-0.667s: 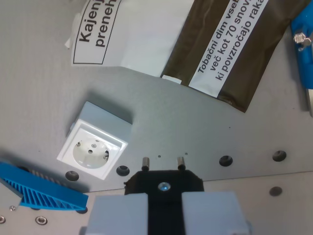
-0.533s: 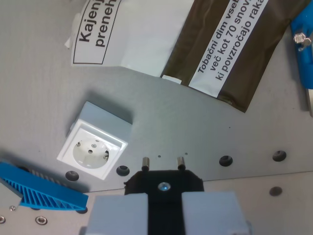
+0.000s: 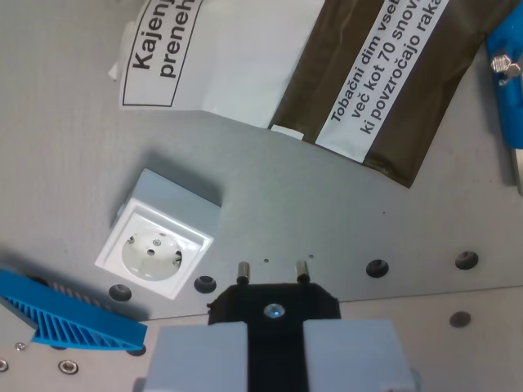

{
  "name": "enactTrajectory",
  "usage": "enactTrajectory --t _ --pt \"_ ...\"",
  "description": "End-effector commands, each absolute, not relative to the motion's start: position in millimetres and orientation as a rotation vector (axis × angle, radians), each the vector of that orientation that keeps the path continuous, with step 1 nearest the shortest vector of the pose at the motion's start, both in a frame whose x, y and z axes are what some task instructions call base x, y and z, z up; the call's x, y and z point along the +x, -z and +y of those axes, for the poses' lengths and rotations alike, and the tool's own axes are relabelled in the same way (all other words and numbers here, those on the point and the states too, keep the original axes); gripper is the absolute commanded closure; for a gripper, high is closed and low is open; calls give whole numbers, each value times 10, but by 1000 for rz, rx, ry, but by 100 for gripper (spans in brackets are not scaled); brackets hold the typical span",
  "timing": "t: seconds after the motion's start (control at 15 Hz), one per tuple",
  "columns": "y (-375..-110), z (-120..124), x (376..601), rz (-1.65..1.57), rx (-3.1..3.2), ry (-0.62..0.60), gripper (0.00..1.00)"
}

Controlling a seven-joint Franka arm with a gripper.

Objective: Move above the white socket

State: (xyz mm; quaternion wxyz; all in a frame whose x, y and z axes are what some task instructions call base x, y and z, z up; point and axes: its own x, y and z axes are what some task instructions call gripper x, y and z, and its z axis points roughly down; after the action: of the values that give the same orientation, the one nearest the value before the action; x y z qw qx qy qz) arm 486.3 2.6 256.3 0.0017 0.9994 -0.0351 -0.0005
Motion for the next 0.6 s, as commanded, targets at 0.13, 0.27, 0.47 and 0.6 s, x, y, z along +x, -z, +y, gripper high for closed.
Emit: enactTrajectory --t 0.13,0.27,0.47,0.6 --pt "-2526 39 4841 -11 3138 -7 100" --pt "-2499 51 4826 32 3138 -17 100" --pt "-2456 71 4798 98 3137 -45 100" --pt "-2419 88 4773 149 3135 -66 100"
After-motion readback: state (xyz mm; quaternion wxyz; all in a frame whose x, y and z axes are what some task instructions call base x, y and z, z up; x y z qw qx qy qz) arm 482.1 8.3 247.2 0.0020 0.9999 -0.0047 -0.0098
